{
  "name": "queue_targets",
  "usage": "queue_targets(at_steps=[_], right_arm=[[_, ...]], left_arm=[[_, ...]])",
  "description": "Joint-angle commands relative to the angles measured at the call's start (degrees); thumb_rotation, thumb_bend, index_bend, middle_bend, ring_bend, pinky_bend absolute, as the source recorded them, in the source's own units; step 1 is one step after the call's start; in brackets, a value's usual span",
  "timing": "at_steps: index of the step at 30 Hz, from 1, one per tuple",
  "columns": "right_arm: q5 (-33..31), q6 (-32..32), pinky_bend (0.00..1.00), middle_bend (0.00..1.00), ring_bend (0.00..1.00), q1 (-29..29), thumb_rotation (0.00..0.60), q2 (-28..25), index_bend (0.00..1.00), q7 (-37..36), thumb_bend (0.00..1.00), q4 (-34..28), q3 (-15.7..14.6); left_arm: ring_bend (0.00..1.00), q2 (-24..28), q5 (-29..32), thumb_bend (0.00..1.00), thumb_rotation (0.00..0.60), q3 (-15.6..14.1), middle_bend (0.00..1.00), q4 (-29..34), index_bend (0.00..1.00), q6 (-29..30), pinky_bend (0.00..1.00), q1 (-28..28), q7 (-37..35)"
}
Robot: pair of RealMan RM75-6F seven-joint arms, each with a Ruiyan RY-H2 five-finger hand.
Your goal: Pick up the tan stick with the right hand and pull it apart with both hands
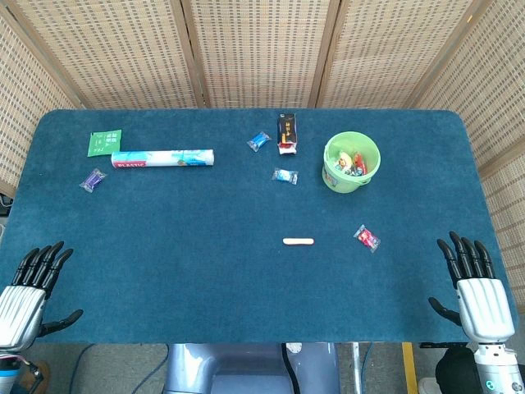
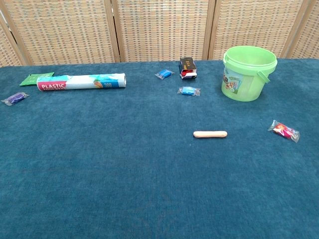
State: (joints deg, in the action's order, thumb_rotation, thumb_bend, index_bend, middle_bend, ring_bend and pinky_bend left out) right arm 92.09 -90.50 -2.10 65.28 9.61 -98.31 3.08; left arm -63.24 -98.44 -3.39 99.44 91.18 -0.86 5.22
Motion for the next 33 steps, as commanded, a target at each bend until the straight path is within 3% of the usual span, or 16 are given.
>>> queue_targets(at_steps=[1,12,16,18,20,21,24,26,33], right_arm=[[0.03,0.28,0.00,0.00,0.00,-0.02,0.600,-0.17,0.03,-0.19,0.00,-0.06,-0.21],[1.56,2.16,0.00,0.00,0.00,-1.44,0.600,0.28,0.10,-1.74,0.00,-0.41,-0.58],[0.94,10.64,0.00,0.00,0.00,-6.90,0.600,-0.72,0.12,-1.96,0.00,-1.49,0.50],[0.21,15.49,0.00,0.00,0.00,-10.56,0.600,-1.26,0.13,3.11,0.00,-2.47,2.11],[-5.28,25.25,0.00,0.00,0.00,-17.07,0.600,0.12,0.14,9.90,0.00,-5.61,5.49],[-7.22,27.17,0.00,0.00,0.00,-18.19,0.600,0.31,0.15,10.36,0.01,-6.30,6.14],[-14.65,34.70,0.00,0.00,0.00,-22.84,0.600,2.15,0.19,8.48,0.06,-7.82,8.57],[-19.58,39.42,0.00,0.00,0.00,-26.58,0.600,4.61,0.22,6.24,0.09,-5.62,10.52],[-27.74,45.67,0.00,0.00,0.00,-33.29,0.600,11.81,0.29,0.89,0.17,1.81,13.66]], left_arm=[[0.00,0.10,0.27,0.00,0.600,-0.10,0.00,-0.05,0.00,-0.28,0.00,0.04,-0.17],[0.00,-0.78,0.61,0.00,0.600,0.54,0.00,-0.54,0.00,-0.82,0.00,-0.51,-0.35],[0.00,-1.22,0.67,0.00,0.600,0.88,0.00,-0.87,0.00,-0.78,0.00,-0.70,-0.17],[0.00,-1.52,1.29,0.00,0.600,1.09,0.00,-1.11,0.00,-1.27,0.00,-0.87,0.04],[0.00,-2.82,1.31,0.00,0.600,1.98,0.00,-2.24,0.00,-1.05,0.00,-1.37,0.30],[0.00,-3.08,1.36,0.00,0.600,2.07,0.00,-2.52,0.00,-1.04,0.00,-1.42,0.30],[0.00,-3.73,2.21,0.00,0.600,2.23,0.00,-3.26,0.00,-2.07,0.00,-1.81,0.46],[0.00,-4.09,3.52,0.00,0.600,2.72,0.00,-3.65,0.00,-3.26,0.00,-2.34,0.70],[0.00,-4.74,5.91,0.00,0.600,3.58,0.00,-3.73,0.00,-5.07,0.00,-3.19,1.83]])
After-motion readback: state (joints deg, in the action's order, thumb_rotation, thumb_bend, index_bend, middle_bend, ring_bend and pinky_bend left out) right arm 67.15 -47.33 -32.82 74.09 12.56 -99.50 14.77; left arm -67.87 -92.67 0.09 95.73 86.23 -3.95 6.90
